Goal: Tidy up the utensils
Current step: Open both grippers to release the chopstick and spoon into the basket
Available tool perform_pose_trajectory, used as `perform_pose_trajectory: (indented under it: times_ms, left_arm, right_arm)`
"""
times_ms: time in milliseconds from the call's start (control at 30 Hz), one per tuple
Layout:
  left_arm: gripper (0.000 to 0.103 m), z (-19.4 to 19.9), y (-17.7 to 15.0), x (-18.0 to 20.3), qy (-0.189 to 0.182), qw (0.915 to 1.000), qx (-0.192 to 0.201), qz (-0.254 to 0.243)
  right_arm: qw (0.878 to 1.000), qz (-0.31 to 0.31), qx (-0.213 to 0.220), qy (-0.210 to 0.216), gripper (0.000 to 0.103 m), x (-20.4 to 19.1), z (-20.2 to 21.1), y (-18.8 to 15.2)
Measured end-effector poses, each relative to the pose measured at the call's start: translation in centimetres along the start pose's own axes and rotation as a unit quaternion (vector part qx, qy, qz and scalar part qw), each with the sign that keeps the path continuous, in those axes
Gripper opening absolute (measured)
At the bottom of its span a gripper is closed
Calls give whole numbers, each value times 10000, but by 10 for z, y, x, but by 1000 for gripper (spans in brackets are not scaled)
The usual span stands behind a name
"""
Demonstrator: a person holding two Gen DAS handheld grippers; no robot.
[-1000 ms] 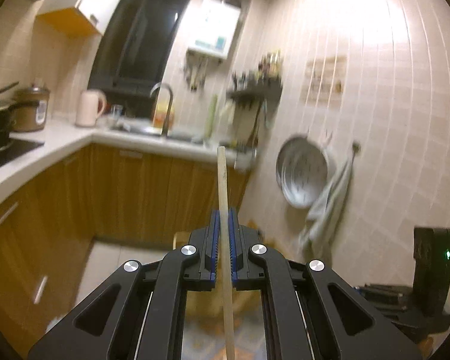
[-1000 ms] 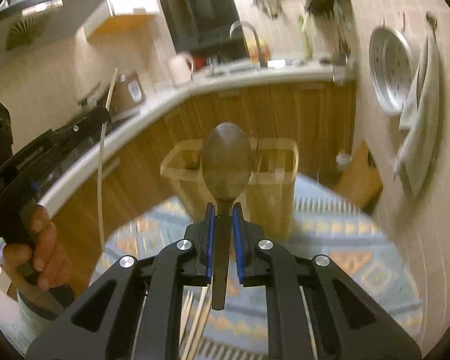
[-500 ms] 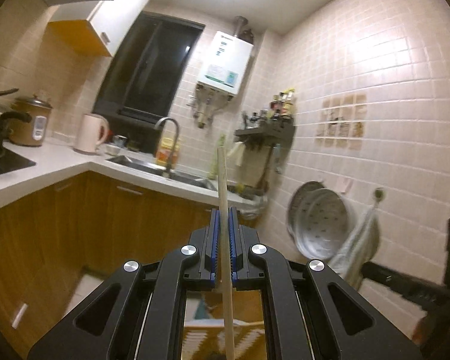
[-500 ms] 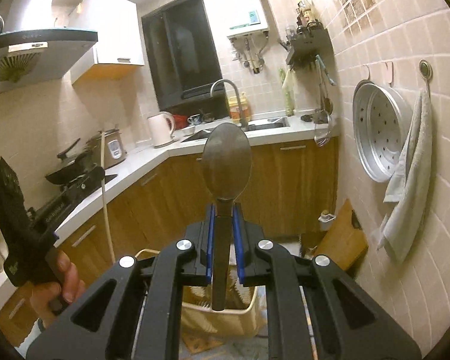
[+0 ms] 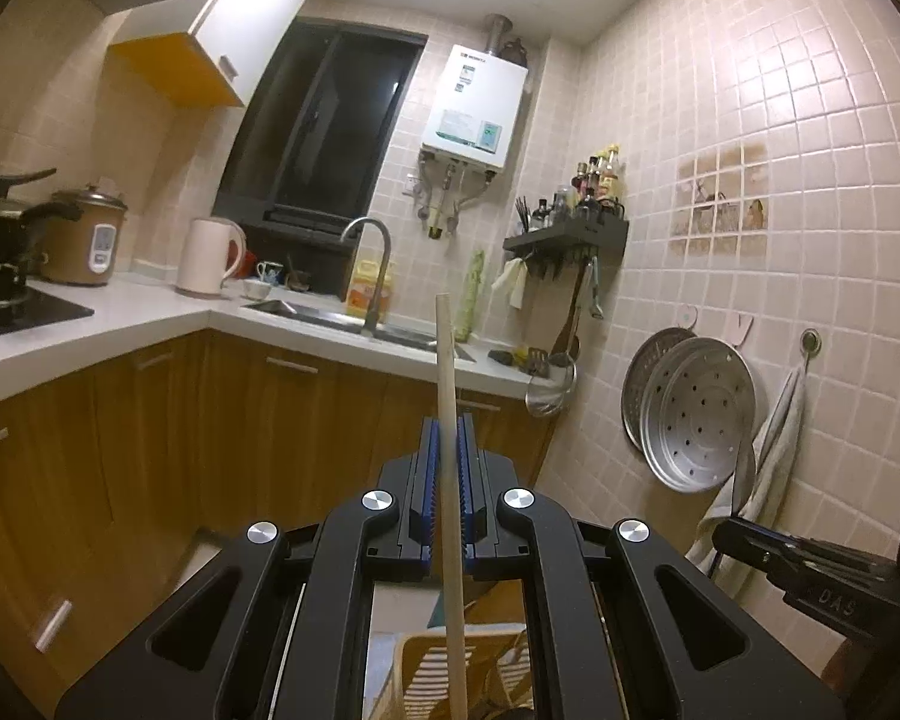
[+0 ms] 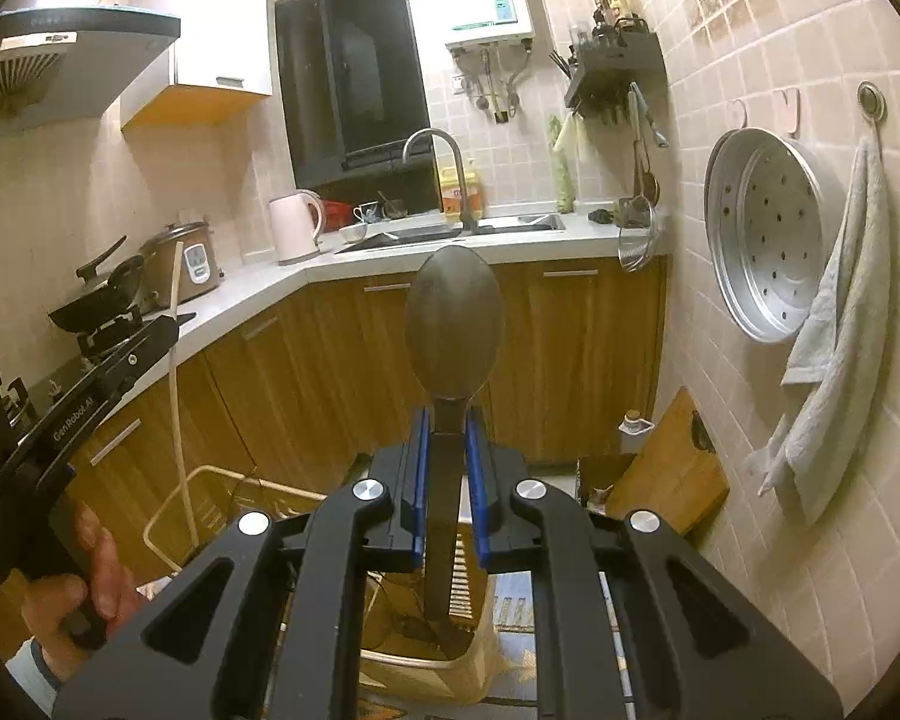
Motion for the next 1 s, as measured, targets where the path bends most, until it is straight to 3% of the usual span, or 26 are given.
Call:
perform_pose_trajectory:
  times_ms: [300, 433, 500, 667, 733, 1000]
  left_arm:
    - [6, 7, -14, -4, -154, 9997, -184, 51]
    - [17, 16, -14, -3, -166, 9996, -219, 88]
    - [24, 23, -14, -1, -226, 9993, -264, 122]
    - [29, 46, -14, 4, -279, 9987, -386, 175]
    - [36, 56, -14, 5, -345, 9981, -424, 284]
    - [37, 102, -11, 29, -461, 9951, -826, 283]
  right_arm:
    - [9997, 97, -51, 216, 10, -7, 8, -18]
    - [9993, 134, -131, 314, 11, -9, 18, -25]
    - [9992, 137, -185, 318, 16, -9, 26, -30]
    - [9986, -31, -310, 422, 20, -4, 46, -36]
    - [9986, -36, -340, 412, 22, -3, 55, -37]
    - [9978, -208, -418, 466, 26, -2, 104, -41]
Point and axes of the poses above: each gripper's, at about its wrist camera, not at the fingertips, and z roughly against the way its jaws point, x to its right, y to its top, the point moved 9 cm from there along -z, roughly the way its jaws point, and after that the axes turned 9 degrees about -y, right-handed, at the moved point
